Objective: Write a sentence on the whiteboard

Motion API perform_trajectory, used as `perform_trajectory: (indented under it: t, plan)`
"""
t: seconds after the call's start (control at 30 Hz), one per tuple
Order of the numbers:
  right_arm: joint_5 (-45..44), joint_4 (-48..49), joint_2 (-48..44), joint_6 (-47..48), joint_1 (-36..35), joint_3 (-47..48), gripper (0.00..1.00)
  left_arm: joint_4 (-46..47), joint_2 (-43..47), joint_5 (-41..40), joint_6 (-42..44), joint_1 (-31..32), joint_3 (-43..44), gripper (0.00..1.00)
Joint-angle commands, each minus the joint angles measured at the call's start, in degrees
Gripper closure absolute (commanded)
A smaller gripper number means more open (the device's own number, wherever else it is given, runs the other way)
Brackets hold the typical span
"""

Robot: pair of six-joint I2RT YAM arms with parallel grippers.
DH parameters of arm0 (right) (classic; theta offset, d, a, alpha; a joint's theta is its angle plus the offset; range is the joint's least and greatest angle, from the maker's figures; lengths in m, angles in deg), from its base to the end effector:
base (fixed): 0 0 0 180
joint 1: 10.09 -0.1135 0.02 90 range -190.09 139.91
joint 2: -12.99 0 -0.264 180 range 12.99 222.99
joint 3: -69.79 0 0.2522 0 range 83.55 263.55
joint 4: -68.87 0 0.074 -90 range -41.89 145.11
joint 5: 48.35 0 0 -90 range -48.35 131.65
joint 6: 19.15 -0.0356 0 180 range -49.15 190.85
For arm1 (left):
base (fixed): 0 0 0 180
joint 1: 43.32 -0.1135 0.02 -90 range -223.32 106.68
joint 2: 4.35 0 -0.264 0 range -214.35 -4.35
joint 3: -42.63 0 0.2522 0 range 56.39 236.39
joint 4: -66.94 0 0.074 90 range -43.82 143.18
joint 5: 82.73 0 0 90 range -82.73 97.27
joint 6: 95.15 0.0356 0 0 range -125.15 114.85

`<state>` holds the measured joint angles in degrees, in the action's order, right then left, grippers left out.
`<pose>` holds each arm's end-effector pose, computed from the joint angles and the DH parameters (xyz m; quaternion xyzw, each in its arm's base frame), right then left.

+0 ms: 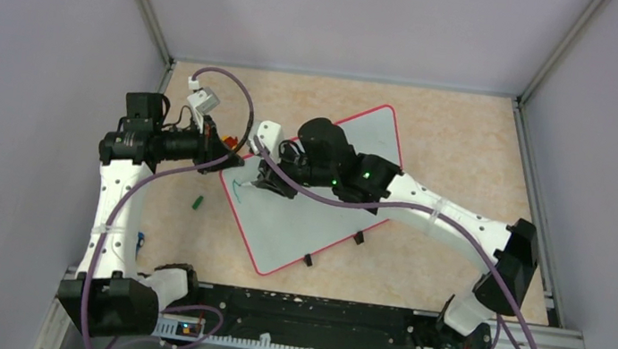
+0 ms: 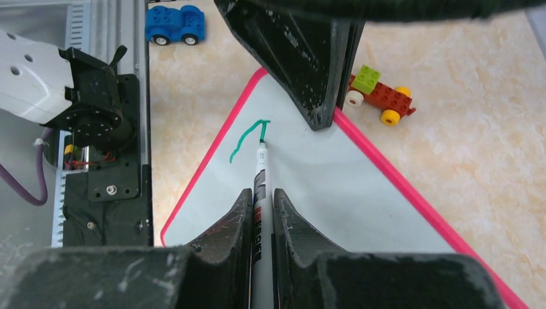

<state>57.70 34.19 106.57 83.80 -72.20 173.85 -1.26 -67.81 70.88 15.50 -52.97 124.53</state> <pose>0.1705 0.3433 0.3785 -0.5666 0.6131 0.3303 0.4404 0.2018 0.0020 0.3609 0.2569 0.7769 -0.4013 0.4115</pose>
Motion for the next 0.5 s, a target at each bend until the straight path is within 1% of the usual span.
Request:
perform_trajectory:
  t: [0.0, 0.2, 0.47]
  plan:
    - [-2.7, 1.5, -3.4, 0.8, 1.4, -2.9, 1.0, 0.9, 1.2, -2.2, -0.7, -0.2, -0.1, 1.0]
    - [-2.2, 1.8, -5.0, 0.6, 2.0, -5.9, 1.0, 1.0, 0.8, -2.2, -0.8, -0.2, -0.1, 1.0]
    - [-0.1, 3.3, -4.4, -0.4, 1.9, -7.7, 1.0, 1.1, 1.1, -2.7, -0.8, -0.1, -0.4, 1.0]
